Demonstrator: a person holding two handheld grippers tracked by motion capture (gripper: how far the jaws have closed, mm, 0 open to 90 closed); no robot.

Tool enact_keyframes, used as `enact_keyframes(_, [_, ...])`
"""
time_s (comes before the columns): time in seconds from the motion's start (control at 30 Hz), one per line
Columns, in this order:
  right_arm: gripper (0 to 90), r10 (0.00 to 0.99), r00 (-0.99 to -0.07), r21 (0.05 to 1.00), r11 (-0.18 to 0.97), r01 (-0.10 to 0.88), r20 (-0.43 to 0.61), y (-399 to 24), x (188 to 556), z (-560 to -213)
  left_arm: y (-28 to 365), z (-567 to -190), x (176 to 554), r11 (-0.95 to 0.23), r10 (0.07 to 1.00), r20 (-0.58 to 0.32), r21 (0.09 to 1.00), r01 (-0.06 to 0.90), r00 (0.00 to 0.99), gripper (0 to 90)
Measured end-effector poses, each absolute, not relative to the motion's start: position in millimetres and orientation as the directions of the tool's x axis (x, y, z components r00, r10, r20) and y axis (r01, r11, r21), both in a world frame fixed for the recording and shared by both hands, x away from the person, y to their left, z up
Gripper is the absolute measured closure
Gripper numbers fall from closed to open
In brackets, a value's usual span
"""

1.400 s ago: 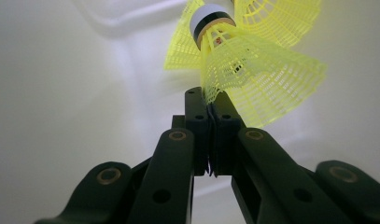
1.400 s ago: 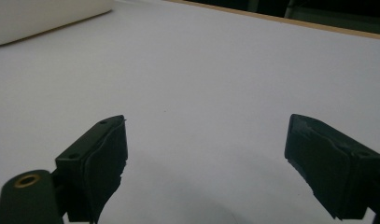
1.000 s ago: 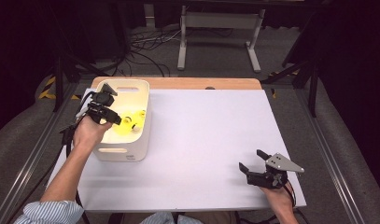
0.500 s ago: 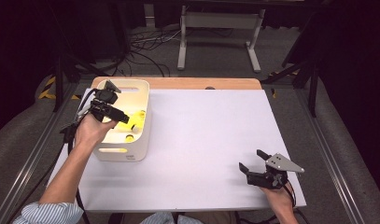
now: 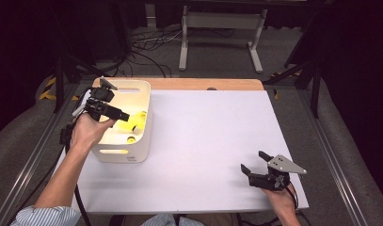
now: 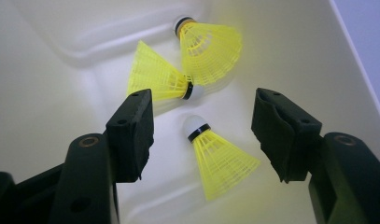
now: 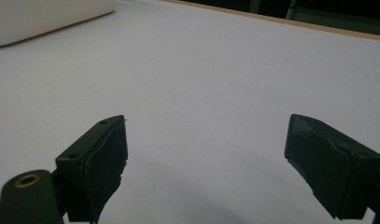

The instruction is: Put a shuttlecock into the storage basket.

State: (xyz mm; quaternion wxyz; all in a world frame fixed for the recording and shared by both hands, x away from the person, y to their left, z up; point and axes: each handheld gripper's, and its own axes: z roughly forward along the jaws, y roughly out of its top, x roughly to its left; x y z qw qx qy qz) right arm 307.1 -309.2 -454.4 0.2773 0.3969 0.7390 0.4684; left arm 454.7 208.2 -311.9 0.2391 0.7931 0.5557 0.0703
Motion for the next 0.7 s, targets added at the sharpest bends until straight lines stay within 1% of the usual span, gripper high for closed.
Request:
enact_keyframes(0.43, [13.7, 0.846, -0.531, 0.911, 0.247, 0.330, -0.037, -309, 307, -455, 218, -307, 449, -0.255, 0.920, -0.149, 0.475, 0.842, 0.363, 36.9])
enact_keyframes(0.7, [13.8, 0.846, -0.532, 0.911, 0.247, 0.330, -0.037, -309, 308, -455, 222, -303, 446, -0.258, 0.925, -0.124, 0.489, 0.834, 0.359, 36.6])
